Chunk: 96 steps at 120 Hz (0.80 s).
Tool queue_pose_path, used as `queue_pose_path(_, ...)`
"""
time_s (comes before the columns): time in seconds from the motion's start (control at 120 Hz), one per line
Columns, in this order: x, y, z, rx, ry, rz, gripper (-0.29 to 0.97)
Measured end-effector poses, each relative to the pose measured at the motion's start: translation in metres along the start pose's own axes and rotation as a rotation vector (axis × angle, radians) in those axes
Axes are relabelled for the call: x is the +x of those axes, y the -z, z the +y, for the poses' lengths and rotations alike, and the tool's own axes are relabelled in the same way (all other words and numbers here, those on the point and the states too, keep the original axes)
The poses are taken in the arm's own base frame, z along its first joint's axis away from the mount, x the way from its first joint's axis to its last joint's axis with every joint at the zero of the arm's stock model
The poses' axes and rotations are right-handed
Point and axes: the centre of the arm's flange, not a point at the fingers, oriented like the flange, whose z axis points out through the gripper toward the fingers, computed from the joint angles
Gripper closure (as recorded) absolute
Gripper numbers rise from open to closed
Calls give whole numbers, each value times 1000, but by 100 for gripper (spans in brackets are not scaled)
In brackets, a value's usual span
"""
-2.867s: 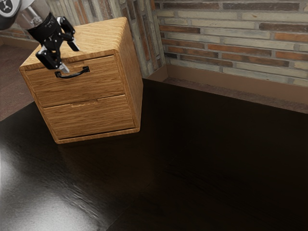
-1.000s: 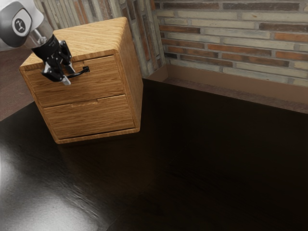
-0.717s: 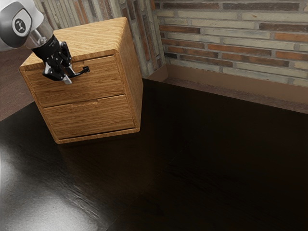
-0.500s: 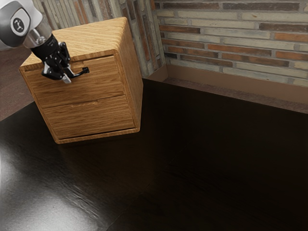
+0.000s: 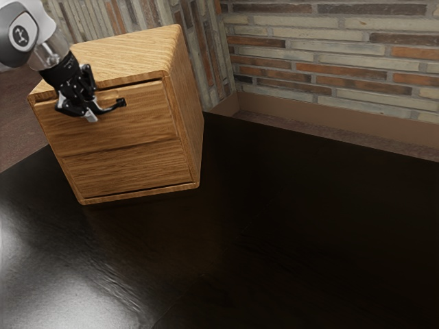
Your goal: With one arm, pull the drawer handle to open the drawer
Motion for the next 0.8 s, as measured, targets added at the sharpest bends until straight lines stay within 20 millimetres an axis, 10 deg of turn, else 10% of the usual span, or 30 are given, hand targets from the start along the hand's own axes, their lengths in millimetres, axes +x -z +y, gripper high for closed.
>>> queue_pose_path(0.8, 1, 11, -34, 29, 1, -20, 62)
